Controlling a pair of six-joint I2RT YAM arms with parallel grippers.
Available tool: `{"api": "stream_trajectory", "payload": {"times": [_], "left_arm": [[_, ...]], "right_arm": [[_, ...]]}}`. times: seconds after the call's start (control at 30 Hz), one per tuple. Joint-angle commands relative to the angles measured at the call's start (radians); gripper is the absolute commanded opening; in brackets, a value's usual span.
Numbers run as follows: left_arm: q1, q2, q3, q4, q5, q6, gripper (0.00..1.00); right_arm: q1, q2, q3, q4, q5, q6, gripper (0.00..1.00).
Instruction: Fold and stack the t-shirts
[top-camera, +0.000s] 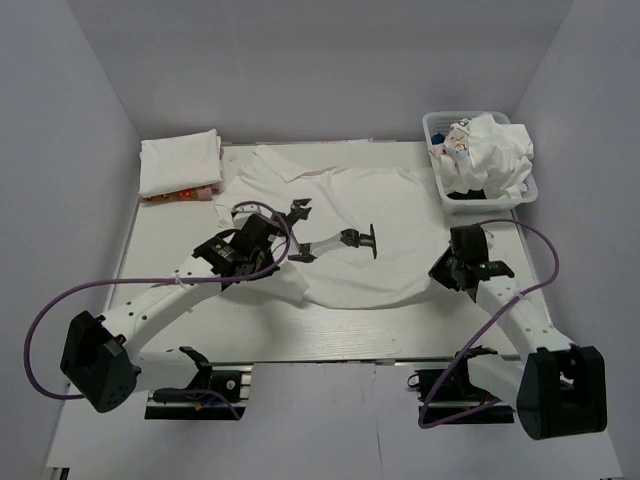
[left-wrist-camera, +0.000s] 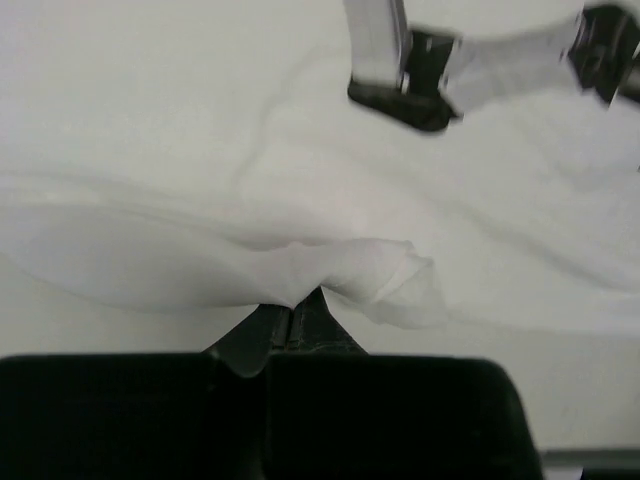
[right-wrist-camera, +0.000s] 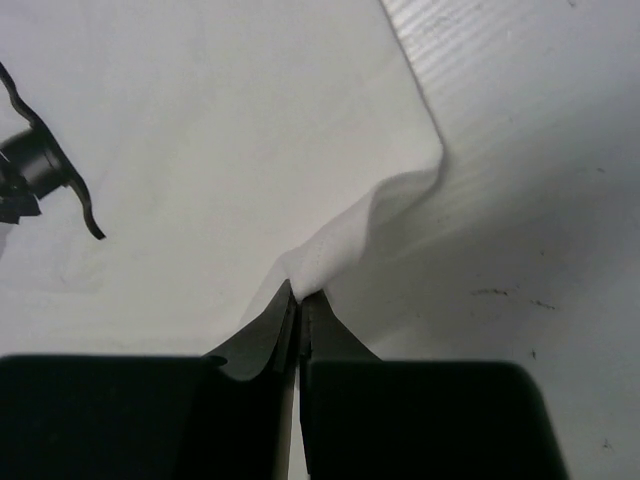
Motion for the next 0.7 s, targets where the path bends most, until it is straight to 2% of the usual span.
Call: {"api": "stream_trajectory", "payload": {"times": [0.0,0.23,0.5,0.67], "left_arm": [[0.026,0.024,0.065,0.118,-0.216,0.009,0.0],[0.108,0.227,0.218,0.179,-0.282,0.055,0.0],[0.199,0.32,0.297,0.411,-0.256,0.279,0.0],[0.248,0.42,0.364,0.436,-0.244,0.342,0.0]], "right_arm": [[-0.002,0.079,0.1,0.062,-0.016,-0.028,0.0],[-0.001,0.122,0.17,0.145,0.018,-0.02,0.0],[0.001,0.251,0.332,0.143,0.082,-0.102,0.0],[-0.002,0.358,0.418,0.134,0.14,-0.112,0.0]]}}
